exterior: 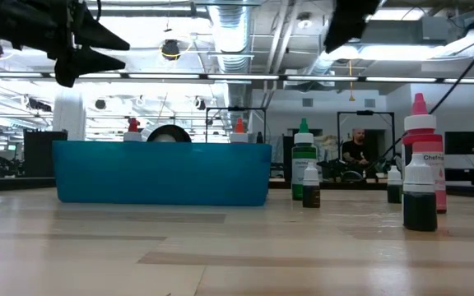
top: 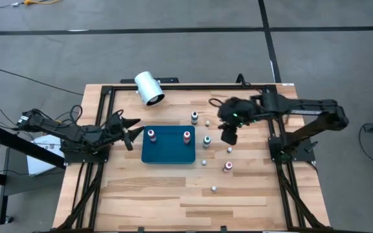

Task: Pick & Place food coloring
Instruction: Put the large pink food coloring bottle into the bin

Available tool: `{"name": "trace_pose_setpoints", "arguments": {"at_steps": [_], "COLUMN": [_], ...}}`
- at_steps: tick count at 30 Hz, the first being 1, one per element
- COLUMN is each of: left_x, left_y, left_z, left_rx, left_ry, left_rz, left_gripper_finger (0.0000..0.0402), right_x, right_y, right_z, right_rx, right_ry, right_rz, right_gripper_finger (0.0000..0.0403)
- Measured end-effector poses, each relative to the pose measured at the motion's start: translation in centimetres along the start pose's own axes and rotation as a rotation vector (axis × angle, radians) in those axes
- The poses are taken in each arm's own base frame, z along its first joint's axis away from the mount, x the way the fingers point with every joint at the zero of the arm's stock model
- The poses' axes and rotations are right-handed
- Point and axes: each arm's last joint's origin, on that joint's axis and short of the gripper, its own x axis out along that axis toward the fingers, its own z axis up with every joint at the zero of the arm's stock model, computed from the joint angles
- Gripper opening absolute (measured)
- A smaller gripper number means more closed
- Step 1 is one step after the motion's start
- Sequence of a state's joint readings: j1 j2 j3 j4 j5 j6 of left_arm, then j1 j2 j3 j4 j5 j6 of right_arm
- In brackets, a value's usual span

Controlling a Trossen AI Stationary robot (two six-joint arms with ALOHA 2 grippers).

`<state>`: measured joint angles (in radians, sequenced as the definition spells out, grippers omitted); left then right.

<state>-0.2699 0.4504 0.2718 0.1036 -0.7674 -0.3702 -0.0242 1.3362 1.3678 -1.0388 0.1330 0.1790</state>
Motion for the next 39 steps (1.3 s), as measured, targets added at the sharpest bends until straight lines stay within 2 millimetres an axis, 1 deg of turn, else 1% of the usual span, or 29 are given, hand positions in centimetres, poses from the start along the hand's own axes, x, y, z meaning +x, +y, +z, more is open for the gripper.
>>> {"name": "trace_pose_setpoints", "arguments": {"at_steps": [4,6,10,13,16,21,24,27,31,34,39], "left_x": [0.0,0.0,0.0,0.0,0.0,0.0,0.0,0.0,0.0,0.0,0.0], "left_y": [0.0,0.0,0.0,0.1,0.1,0.1,0.1,0.1,0.1,0.1,0.1], "left_z": [0.0,0.0,0.0,0.0,0.0,0.0,0.0,0.0,0.0,0.0,0.0], "left_rx": [0.000,0.001,-0.004,-0.006,-0.004,-0.001,-0.022,-0.041,-0.041,-0.046,-0.112], "left_ry": [-0.002,-0.001,-0.002,-0.007,-0.014,-0.018,-0.018,-0.019,-0.017,-0.017,-0.016], "left_rz": [0.006,0.006,0.007,0.021,0.038,0.048,0.048,0.048,0.044,0.042,0.038], "left_gripper_finger": [0.0220,0.0220,0.0220,0.0220,0.0220,0.0220,0.0220,0.0220,0.0220,0.0220,0.0220], "right_x": [-0.7,-1.0,-1.3,-1.5,-1.4,-0.5,0.0,0.2,0.1,0.1,0.2], "right_y": [0.9,1.5,2.9,3.9,5.1,7.0,7.8,8.7,9.7,10.1,10.9], "right_z": [-2.5,-3.5,-5.1,-6.0,-6.9,-8.8,-10.3,-11.6,-13.3,-14.6,-16.3], "right_rx": [0.057,0.073,0.066,0.039,0.023,0.010,0.020,0.028,0.027,0.024,-0.016], "right_ry": [-0.047,-0.082,-0.147,-0.162,-0.164,-0.149,-0.141,-0.149,-0.164,-0.133,-0.113], "right_rz": [-0.031,-0.012,0.034,0.055,0.060,0.042,0.019,0.007,0.014,0.017,0.051], "right_gripper_finger": [0.0123,0.0123,0.0123,0.0123,0.0123,0.0123,0.0123,0.0123,0.0123,0.0123,0.0123]}}
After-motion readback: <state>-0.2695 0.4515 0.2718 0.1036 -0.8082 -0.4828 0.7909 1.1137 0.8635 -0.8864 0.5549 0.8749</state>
